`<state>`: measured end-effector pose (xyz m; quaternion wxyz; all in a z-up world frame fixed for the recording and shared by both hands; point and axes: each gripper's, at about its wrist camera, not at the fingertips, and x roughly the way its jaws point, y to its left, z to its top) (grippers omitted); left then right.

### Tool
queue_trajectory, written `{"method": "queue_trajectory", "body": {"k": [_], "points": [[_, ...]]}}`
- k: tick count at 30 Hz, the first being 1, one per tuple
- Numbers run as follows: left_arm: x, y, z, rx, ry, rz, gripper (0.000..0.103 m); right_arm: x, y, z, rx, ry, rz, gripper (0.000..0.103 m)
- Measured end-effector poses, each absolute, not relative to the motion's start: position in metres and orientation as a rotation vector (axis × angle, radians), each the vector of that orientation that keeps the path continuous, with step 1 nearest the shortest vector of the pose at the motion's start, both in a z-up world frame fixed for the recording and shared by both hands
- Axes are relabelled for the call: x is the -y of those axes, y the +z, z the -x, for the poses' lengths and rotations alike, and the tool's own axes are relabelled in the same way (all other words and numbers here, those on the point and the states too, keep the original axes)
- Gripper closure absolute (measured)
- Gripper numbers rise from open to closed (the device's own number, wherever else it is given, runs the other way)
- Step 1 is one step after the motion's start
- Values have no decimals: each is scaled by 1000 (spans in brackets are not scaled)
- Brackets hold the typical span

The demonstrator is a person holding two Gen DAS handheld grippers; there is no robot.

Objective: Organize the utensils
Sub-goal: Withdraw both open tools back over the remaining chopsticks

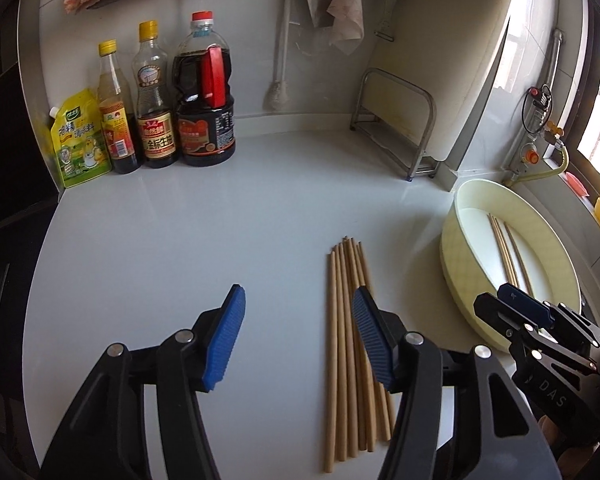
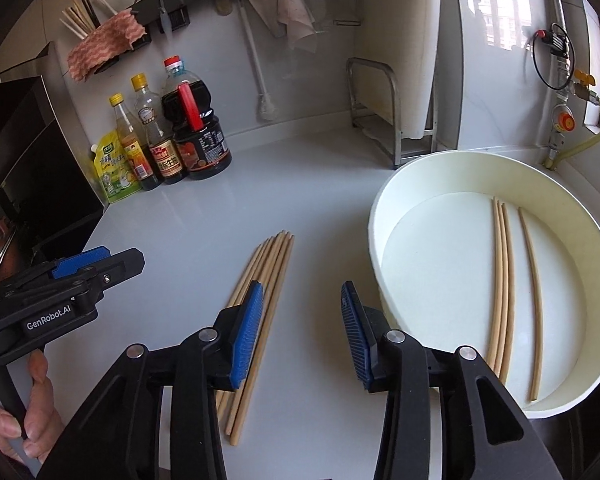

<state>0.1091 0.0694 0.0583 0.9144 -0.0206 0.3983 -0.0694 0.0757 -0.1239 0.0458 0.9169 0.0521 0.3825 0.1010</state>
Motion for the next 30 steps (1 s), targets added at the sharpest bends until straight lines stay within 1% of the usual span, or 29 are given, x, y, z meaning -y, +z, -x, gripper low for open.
{"method": "queue_trajectory", "body": {"k": [4,6,11,13,14,15,23,30], "points": [[-86,46,-106,-837,-94,59,47,108,36,-77,-810,231,-79,63],[-92,39,-105,-852,-78,66,44,102,31,-78,-823,235,-71,63],[-100,26,-106,-882,-63,72,44,93,16,-82,-862,253,-65,60],[-101,22,-106,-884,-58,64,40,91,9,-84,-879,256,-60,59],[-101,20,-106,-884,-57,61,36,90,6,-85,-888,257,-57,59],[-101,17,-107,-888,-57,60,35,89,2,-86,-896,256,-54,59],[-97,-8,-116,-932,-77,51,35,84,-23,-95,-941,221,-24,58],[-93,-16,-124,-941,-88,45,35,81,-32,-101,-949,180,3,58]]}}
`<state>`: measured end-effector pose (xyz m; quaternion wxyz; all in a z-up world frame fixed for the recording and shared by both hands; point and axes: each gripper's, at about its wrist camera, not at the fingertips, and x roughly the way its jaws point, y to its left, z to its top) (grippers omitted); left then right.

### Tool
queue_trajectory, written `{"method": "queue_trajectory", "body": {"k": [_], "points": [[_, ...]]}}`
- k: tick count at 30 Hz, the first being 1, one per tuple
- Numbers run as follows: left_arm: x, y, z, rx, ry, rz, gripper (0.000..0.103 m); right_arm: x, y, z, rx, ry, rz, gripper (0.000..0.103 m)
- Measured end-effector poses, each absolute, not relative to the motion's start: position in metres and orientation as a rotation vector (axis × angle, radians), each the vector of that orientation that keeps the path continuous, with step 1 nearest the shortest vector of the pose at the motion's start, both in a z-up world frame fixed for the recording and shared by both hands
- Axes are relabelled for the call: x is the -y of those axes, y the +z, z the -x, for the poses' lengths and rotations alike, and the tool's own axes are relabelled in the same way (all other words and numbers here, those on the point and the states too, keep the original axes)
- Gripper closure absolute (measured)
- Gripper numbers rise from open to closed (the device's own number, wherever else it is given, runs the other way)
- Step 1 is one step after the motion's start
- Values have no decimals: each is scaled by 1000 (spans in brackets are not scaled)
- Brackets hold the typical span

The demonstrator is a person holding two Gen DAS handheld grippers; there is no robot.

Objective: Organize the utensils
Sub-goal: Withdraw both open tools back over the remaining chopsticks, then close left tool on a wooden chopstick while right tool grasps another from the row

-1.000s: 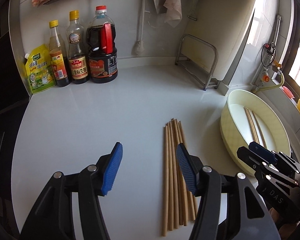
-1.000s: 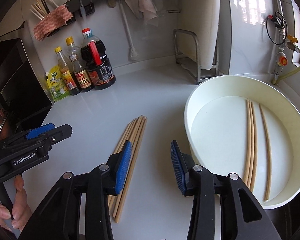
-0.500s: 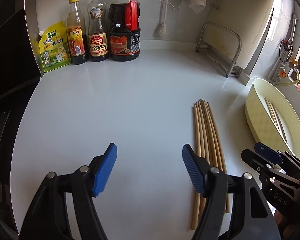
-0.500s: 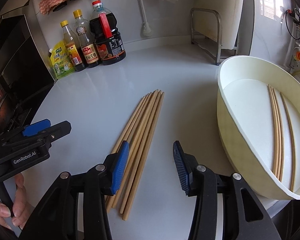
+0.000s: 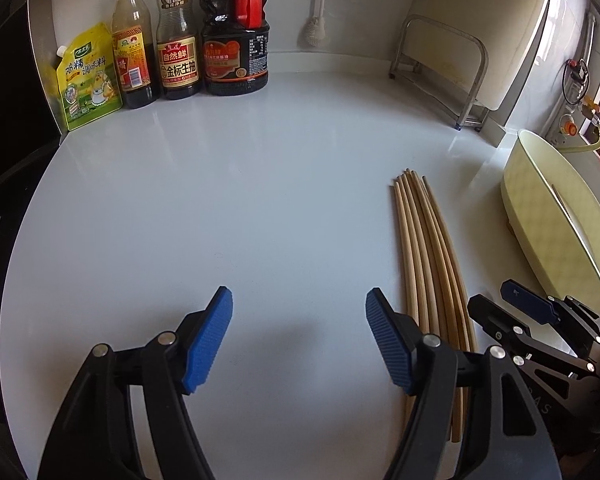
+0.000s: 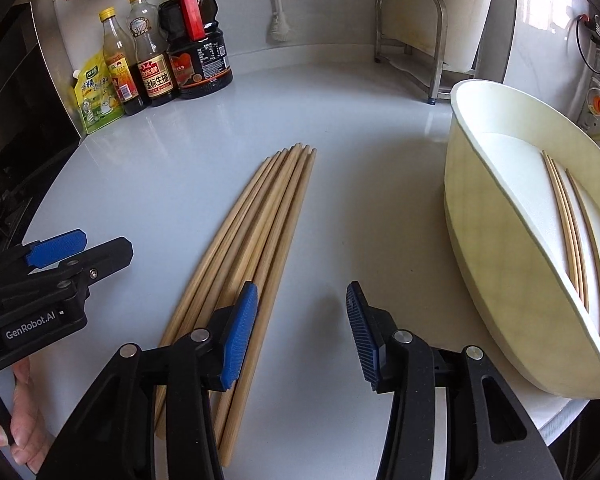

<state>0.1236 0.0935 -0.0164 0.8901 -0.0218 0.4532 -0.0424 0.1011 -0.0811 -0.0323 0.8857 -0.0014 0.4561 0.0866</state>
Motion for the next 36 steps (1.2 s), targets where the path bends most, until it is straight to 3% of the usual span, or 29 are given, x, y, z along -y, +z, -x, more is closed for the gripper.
{"method": "queue_trajectory", "body": {"k": [36], "points": [[-51,-32,-129,-996,-193,-12,33,102,-40,-101,-961,143,-18,56]]}}
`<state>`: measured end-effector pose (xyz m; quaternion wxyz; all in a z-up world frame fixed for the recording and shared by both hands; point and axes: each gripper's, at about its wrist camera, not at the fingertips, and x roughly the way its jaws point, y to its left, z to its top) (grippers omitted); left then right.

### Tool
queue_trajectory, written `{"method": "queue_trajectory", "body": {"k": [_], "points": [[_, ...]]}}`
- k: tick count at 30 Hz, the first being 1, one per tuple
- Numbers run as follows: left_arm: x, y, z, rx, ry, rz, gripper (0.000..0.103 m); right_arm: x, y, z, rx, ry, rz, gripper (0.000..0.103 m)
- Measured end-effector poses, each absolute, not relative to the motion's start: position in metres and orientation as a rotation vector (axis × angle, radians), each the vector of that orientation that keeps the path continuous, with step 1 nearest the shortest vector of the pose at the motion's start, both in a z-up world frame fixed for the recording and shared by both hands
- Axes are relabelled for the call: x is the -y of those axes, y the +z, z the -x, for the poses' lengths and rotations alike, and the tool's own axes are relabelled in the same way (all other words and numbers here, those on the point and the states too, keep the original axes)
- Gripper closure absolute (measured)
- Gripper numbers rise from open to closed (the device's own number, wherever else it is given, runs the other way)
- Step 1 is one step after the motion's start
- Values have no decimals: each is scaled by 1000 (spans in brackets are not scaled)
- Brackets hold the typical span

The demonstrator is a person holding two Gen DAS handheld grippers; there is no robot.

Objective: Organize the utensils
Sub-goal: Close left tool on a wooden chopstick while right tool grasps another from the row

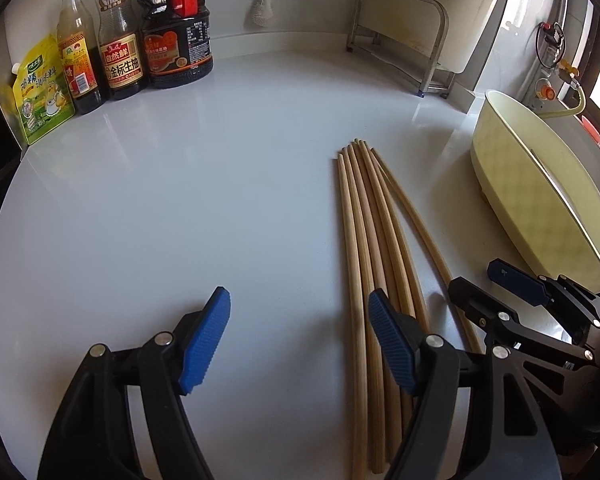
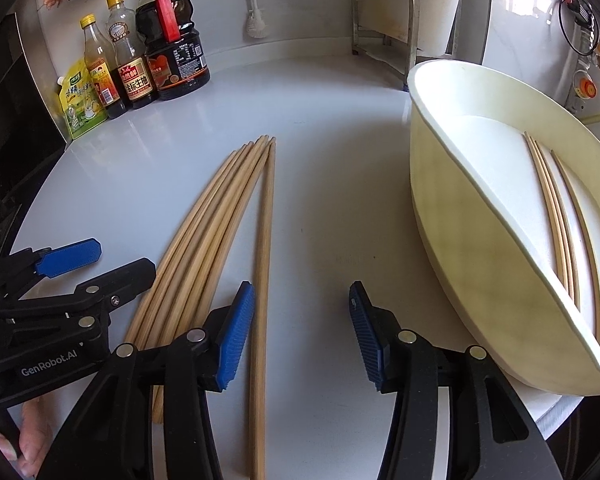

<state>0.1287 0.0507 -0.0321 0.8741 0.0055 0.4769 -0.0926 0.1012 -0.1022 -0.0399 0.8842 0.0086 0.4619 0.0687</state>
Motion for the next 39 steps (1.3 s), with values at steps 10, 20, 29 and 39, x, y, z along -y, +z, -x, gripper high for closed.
{"method": "queue_trajectory", "body": {"k": [10,20,29,39], "points": [[-51,-37,-129,-1003,-179,-16,30,104,-42,-103,-961,147,-17,54],[-49,-40,-131,-1013,-167,-24,26,105,-43,-103,-961,147,-17,53],[-44,-45,-134,-1017,-140,-73,25,104,-44,-102,-952,136,0,53],[-44,-45,-139,-1002,-140,-77,37,102,-46,-101,-938,109,61,53]]}}
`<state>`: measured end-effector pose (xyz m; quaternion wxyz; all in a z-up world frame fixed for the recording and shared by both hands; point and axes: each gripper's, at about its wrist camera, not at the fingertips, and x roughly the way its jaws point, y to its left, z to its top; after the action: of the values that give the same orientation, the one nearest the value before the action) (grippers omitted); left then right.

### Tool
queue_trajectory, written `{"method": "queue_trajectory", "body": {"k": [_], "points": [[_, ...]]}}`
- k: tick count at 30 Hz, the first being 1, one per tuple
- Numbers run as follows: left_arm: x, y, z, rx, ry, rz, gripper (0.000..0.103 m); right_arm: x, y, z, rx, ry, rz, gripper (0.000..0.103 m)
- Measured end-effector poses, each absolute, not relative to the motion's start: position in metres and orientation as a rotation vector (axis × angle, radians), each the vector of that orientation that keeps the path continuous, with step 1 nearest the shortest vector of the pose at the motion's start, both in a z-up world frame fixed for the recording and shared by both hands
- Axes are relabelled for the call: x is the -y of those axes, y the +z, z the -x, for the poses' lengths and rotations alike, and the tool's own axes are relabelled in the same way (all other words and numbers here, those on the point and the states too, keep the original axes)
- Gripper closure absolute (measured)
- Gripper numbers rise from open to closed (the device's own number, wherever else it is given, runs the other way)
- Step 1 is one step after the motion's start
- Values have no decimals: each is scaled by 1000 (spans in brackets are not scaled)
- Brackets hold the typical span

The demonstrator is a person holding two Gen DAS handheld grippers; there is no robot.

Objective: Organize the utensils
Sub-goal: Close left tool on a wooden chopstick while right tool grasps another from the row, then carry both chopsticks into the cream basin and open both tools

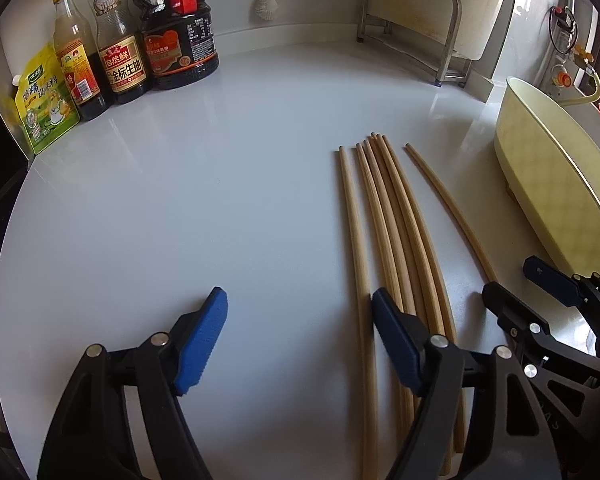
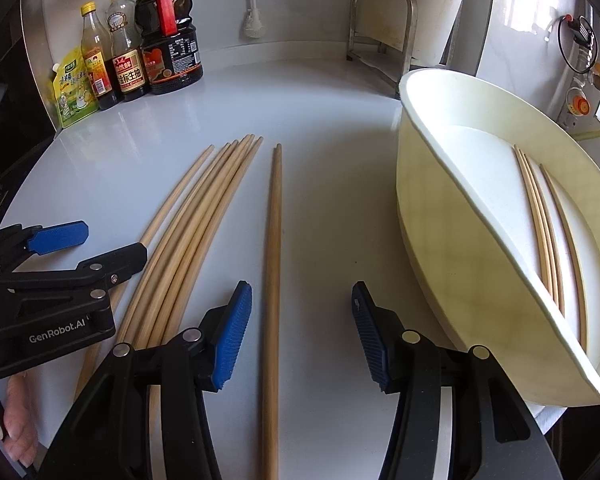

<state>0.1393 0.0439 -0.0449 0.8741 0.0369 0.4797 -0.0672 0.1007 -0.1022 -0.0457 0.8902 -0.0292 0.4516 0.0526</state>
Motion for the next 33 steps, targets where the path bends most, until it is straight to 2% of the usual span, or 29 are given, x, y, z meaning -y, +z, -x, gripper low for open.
{"method": "queue_trajectory", "body": {"k": [4,5,8,11,12,33], "points": [[-39,-43,-135,-992,-162,-82,54,101,-45,-100,-935,117,69,53],[-38,-42,-134,-992,-168,-83,61,100,-44,-99,-935,119,72,54],[-37,-41,-132,-996,-185,-83,77,94,-43,-98,-940,138,93,61],[-38,-40,-131,-1002,-193,-70,93,89,-41,-96,-944,155,108,86],[-39,-40,-131,-1006,-196,-62,95,88,-40,-96,-946,153,114,96],[-63,-13,-115,-995,-221,11,95,89,-13,-84,-913,229,-16,96]]}}
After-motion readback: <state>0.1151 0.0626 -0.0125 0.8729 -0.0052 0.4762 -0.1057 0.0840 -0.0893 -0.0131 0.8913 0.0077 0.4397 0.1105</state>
